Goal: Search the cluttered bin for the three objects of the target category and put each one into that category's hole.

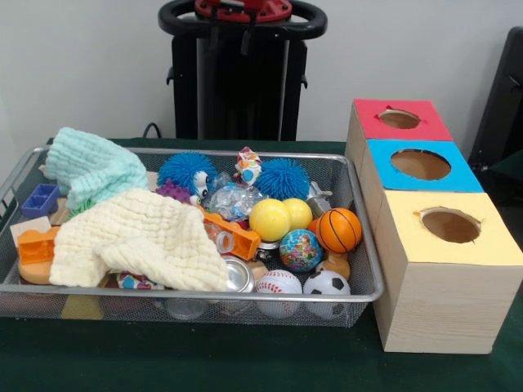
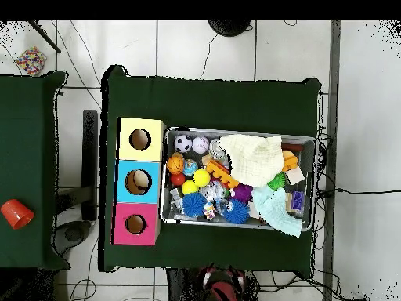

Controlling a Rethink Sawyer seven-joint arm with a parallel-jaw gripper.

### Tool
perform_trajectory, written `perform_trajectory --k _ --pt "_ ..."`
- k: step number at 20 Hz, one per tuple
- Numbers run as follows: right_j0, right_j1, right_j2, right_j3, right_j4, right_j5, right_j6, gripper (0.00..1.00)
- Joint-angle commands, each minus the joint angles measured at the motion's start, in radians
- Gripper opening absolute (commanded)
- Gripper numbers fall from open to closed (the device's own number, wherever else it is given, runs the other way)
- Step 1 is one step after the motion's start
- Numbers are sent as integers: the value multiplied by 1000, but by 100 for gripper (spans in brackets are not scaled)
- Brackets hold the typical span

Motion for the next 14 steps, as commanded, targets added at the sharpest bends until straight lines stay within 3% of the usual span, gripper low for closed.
perform_trajectory --k 1,4,7,9,14 --pt "1 284 -68 33 -203 -280 129 100" --pt "44 316 -96 24 -221 -328 144 100" --pt "9 232 -33 58 -198 -268 135 100" --pt "-16 223 8 71 -188 -273 143 100" --pt "26 411 6 25 -149 -445 218 100"
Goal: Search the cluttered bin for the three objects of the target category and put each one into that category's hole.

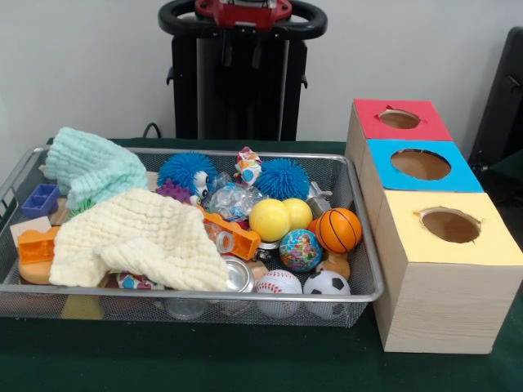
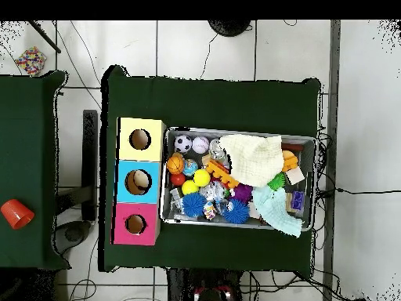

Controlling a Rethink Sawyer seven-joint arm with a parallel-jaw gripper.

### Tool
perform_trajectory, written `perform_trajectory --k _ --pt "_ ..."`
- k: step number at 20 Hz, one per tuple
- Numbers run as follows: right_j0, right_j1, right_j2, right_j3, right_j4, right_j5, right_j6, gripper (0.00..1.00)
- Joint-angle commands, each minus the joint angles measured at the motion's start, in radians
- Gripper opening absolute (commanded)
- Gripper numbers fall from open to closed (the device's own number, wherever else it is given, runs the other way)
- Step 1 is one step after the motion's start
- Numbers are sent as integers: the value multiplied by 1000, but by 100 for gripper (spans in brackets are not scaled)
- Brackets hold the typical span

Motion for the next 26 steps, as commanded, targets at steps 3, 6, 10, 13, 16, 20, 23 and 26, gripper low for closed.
perform_trajectory --k 3,6,10,13,16,20,23,26 --pt "41 233 34 -53 34 -225 246 100" --pt "56 247 17 -48 43 -250 248 100" --pt "75 316 11 -74 57 -310 248 100" --pt "87 378 7 -99 67 -386 256 100" --pt "72 418 18 -117 64 -421 257 100" --pt "62 435 20 -128 66 -457 249 100" --pt "56 435 25 -139 62 -473 237 100" --pt "39 445 25 -153 45 -504 226 100"
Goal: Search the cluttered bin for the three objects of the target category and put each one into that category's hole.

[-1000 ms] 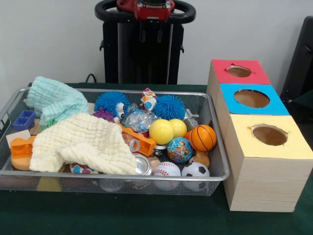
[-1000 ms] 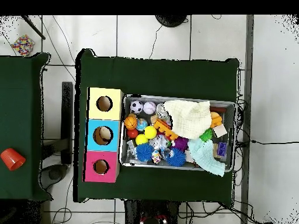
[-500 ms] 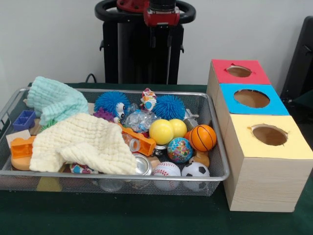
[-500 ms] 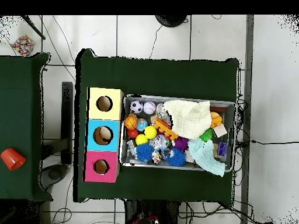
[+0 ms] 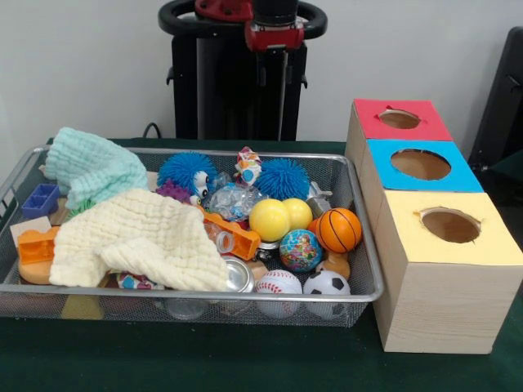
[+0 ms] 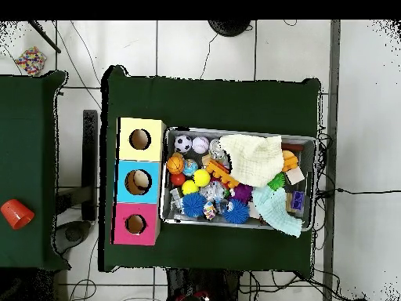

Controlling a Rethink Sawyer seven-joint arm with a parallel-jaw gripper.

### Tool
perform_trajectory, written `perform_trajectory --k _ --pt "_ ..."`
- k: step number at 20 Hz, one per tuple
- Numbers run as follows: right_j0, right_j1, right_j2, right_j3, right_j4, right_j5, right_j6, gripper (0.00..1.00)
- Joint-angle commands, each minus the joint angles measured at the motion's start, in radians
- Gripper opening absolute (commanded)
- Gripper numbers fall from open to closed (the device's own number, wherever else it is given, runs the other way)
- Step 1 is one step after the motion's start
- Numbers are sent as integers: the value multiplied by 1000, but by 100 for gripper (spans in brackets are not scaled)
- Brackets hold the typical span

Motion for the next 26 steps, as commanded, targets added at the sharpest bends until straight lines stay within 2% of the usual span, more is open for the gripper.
perform_trajectory --k 1,7,15,16,20,26 --pt "-37 75 42 -174 40 -138 222 100" --pt "-37 80 40 -197 35 -214 210 100" --pt "-23 67 5 -231 42 -307 171 100" --pt "-3 60 -15 -232 52 -346 156 100" --pt "6 10 -22 -239 52 -302 134 100" --pt "-28 60 -14 -287 1 -342 126 100"
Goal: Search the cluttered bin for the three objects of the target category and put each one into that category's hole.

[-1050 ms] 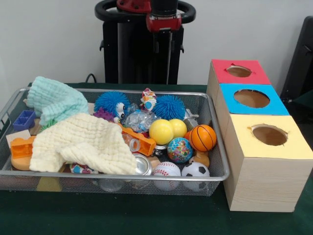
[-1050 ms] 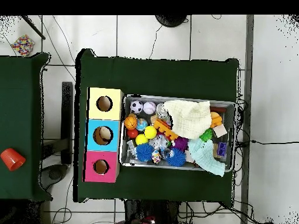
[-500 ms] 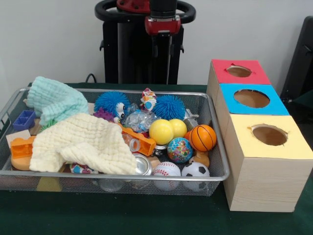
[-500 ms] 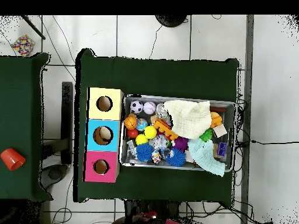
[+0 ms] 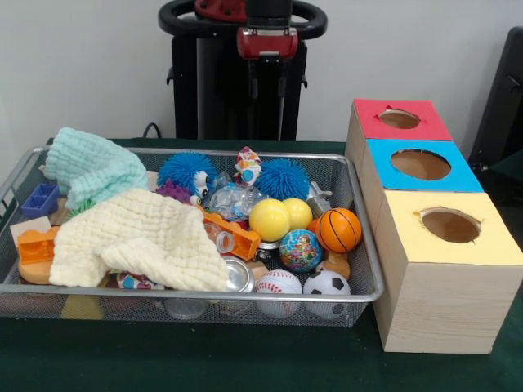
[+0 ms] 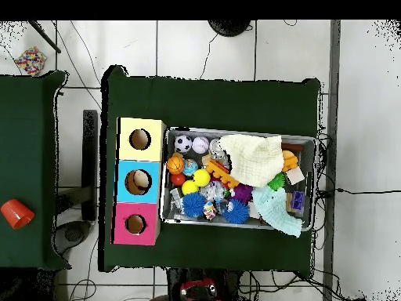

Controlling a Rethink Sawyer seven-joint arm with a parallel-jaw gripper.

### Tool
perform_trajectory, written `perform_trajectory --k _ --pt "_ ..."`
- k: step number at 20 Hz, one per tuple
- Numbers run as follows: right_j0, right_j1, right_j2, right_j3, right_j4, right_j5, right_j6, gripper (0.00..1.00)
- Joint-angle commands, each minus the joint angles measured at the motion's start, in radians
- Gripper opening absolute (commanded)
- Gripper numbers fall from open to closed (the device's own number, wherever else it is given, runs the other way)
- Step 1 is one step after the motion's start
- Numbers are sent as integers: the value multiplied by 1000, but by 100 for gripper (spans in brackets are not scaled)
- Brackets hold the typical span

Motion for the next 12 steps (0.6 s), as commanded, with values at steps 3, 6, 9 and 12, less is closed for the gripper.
perform_trajectory --k 3,6,9,12 --pt "-74 40 41 -275 -62 -106 125 100" --pt "-131 74 66 -306 -114 -67 138 100" --pt "-167 155 71 -343 -140 -100 140 100" --pt "-170 236 48 -373 -130 -213 114 100"
